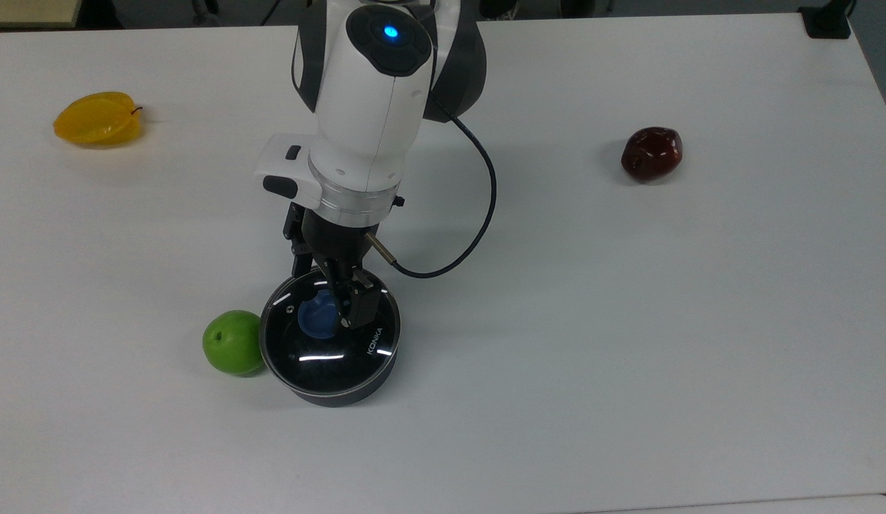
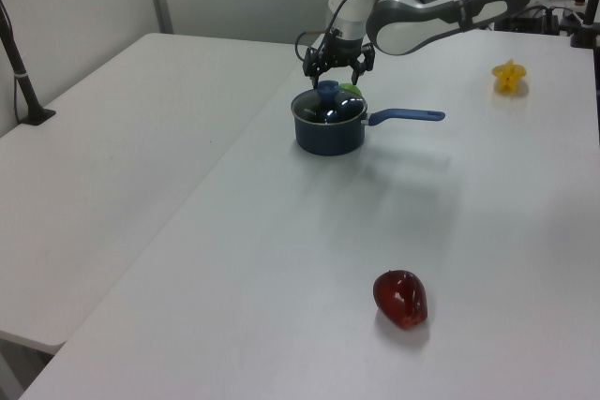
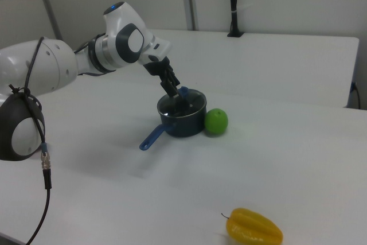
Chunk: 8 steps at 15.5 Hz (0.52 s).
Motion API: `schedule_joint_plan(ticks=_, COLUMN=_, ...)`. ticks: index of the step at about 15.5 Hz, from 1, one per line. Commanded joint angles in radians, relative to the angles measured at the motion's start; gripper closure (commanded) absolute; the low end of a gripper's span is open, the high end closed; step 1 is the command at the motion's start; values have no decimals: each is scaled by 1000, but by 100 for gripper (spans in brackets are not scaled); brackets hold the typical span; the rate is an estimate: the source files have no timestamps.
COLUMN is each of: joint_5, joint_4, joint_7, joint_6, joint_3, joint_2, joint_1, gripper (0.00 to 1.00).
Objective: Open lid
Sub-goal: 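Lower the gripper onto the blue knob and close it around the knob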
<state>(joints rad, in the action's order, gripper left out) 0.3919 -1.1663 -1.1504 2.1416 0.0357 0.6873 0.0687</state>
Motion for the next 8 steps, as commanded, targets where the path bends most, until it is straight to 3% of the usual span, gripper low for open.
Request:
schedule_joint_plan(ticks=1, joint_5=50, joint_4=-4, joint_7=-32, joint_6=26, joint_3=-17, joint_2=3, joint_1=14, gripper=4)
schedule_joint_plan(ticks=8, joint_5=68, joint_4=-4, joint_7=-32, joint_6=70, joint_3=-17, joint_2=26, joint_1=16, gripper=5)
